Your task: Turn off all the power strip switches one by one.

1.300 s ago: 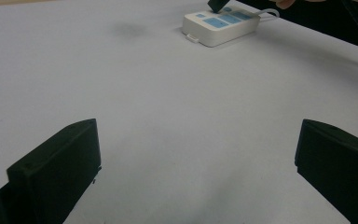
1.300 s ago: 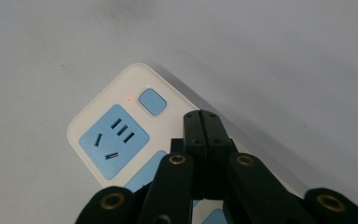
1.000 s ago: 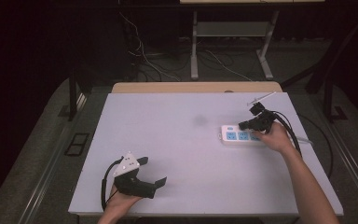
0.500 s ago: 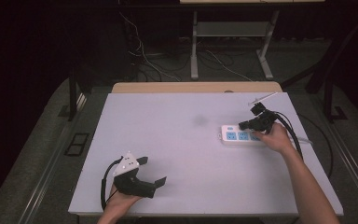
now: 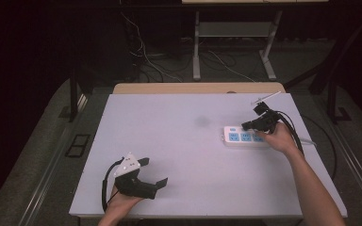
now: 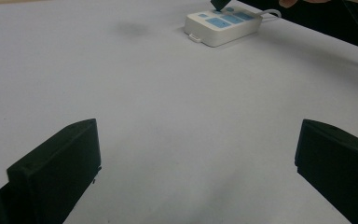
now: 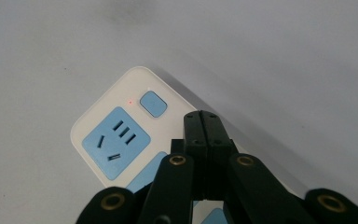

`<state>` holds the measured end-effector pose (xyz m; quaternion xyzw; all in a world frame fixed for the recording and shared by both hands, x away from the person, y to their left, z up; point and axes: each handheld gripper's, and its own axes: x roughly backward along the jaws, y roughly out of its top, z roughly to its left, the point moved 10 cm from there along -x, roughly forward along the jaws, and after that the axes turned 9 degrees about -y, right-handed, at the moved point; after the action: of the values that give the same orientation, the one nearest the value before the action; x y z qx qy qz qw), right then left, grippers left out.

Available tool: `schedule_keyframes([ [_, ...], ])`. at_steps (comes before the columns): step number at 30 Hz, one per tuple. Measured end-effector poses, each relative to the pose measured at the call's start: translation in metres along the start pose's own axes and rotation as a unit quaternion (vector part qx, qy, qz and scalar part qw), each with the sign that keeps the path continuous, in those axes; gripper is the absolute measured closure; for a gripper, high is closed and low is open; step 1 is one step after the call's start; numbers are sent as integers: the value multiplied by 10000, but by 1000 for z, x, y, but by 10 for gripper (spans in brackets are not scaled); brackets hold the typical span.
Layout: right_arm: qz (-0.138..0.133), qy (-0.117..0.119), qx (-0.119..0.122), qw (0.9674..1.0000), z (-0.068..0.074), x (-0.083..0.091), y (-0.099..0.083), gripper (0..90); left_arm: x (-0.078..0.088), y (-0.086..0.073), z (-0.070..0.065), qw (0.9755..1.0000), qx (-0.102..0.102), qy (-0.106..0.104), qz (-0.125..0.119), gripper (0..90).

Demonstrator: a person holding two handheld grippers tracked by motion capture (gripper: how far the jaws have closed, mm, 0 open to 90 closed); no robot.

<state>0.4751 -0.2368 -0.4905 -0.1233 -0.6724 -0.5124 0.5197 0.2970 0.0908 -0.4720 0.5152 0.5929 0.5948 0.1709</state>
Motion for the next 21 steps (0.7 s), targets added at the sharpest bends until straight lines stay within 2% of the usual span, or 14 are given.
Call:
schedule_keyframes([
  [4,41,1,-20,10000,-1,2,-1,900,0,0,0,10000,7,-8,5,0],
  [7,-30,31,11,10000,1,5,1,900,-1,0,0,10000,14,-9,6,0],
  [21,-92,106,221,9997,19,11,20,900,0,0,-1,10000,5,-18,2,0],
])
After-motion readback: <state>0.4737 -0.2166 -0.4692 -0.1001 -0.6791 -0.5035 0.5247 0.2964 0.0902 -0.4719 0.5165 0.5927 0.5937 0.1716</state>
